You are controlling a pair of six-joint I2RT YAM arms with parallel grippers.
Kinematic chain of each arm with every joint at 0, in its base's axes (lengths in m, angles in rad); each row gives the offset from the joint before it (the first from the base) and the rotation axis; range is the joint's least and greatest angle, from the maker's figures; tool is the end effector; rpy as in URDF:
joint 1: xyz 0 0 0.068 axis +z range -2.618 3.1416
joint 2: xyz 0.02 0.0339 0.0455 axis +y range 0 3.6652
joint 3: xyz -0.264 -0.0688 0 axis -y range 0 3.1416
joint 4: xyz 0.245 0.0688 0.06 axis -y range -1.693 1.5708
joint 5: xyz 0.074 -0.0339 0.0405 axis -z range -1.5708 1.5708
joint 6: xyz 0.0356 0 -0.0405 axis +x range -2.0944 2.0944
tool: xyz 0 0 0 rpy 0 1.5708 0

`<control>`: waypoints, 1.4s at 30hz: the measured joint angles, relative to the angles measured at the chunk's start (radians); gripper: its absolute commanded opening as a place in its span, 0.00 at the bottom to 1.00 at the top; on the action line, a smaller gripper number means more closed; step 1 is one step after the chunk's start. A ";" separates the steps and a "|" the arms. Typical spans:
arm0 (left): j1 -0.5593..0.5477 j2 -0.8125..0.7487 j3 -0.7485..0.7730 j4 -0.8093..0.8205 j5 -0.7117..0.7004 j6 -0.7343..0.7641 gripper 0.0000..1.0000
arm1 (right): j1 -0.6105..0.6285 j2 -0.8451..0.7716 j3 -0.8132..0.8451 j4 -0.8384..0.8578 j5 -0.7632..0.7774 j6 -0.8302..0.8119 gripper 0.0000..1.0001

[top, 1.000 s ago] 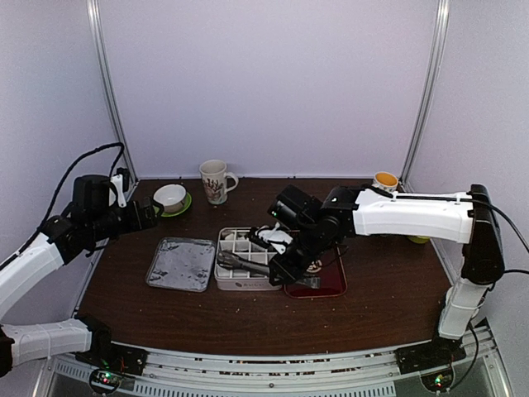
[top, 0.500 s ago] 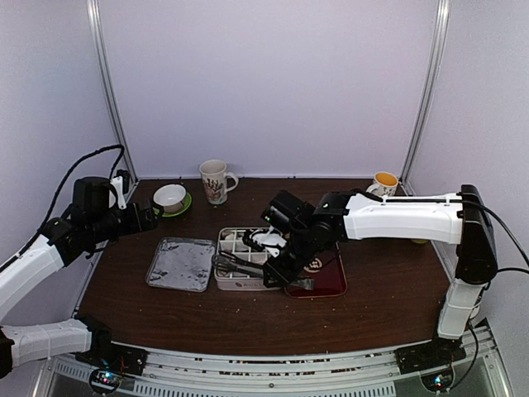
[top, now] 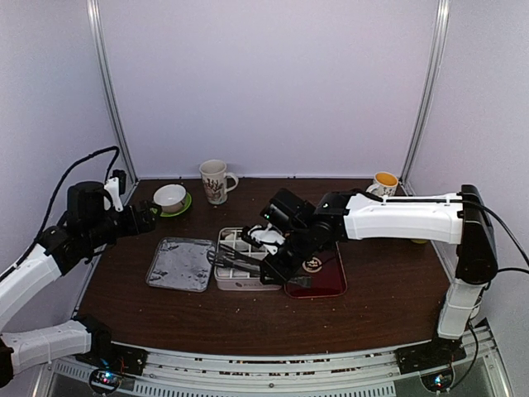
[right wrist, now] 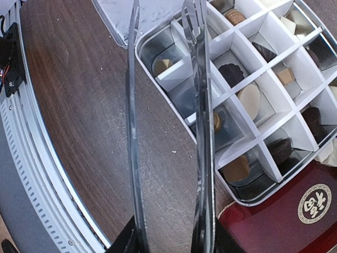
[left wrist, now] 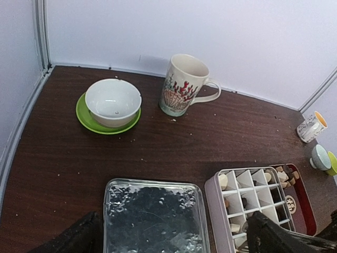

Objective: Pack the chocolate
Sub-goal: Place the fake chocolate in the empty pocket of the box, then pick up the packing box from the center of the board.

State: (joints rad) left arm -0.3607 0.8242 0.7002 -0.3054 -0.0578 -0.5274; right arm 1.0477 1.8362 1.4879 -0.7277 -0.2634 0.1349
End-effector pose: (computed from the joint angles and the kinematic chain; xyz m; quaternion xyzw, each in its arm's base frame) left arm 0.1793 -0.0654 0.2909 -0.0856 0.8370 -0.2100 0.4981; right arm 0.1875 0.3438 0.2457 -0.4525 0.8486 0.2410 0.1306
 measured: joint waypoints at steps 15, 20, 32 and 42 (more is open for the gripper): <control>0.001 -0.117 -0.119 0.175 -0.284 0.220 0.98 | -0.069 -0.188 -0.079 0.126 0.009 -0.018 0.36; 0.055 -0.042 -0.122 0.252 -0.368 0.270 0.98 | -0.102 -0.275 -0.182 0.151 0.005 -0.024 0.36; 0.328 0.230 -0.278 0.669 -0.377 0.327 0.98 | -0.140 -0.506 -0.414 0.195 -0.009 0.005 0.35; 0.372 0.408 -0.256 0.875 -0.371 0.412 0.98 | -0.172 -0.606 -0.513 0.225 -0.008 0.054 0.36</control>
State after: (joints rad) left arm 0.0109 1.2324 0.4438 0.5694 -0.4286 -0.1150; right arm 0.8757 1.2304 0.9745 -0.5030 -0.2718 0.1890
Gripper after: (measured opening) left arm 0.978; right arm 0.355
